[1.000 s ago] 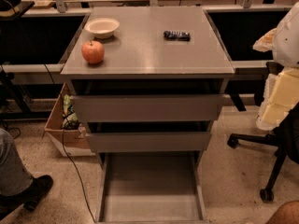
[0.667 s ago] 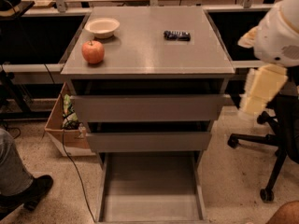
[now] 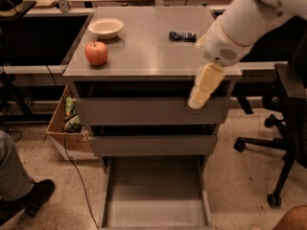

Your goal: Place apple into bottom drawer

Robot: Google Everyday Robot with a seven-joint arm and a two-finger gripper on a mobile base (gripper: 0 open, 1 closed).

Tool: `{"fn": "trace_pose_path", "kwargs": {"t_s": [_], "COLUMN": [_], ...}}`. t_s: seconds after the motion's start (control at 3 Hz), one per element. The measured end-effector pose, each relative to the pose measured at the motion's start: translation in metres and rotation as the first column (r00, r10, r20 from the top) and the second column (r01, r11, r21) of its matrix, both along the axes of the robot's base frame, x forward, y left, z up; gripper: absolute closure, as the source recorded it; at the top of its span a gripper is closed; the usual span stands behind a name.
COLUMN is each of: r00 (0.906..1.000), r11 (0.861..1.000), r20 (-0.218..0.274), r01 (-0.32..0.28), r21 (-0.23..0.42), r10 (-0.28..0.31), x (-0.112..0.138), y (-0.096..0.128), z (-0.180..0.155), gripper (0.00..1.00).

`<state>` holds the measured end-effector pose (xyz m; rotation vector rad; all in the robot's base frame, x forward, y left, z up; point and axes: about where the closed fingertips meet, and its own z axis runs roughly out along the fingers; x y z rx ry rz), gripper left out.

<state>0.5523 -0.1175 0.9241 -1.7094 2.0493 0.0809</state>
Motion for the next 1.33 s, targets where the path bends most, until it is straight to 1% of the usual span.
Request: {"fn": "trace_pose_path", "kwargs": {"t_s": [0.33, 0.67, 1.0, 1.33], "r00": [0.9998, 0.9995, 0.9995, 1.0], "r11": [0.998, 0.991, 0.991, 0.986], "r20": [-0.016, -0.021, -0.021, -0.004], "r01": [-0.012, -0.022, -0.021, -0.001], "r21": [0.063, 0.134, 0.134, 0.167], "r10": [0.013, 0.025, 0.025, 0.001], "x": [0.034, 0.064, 0.064, 0.068], "y": [0.046, 0.096, 0.096, 0.101], "z": [-0.032, -0.054, -0.054, -0.052], "gripper": [0.0, 0.0, 0.0, 0.0]}}
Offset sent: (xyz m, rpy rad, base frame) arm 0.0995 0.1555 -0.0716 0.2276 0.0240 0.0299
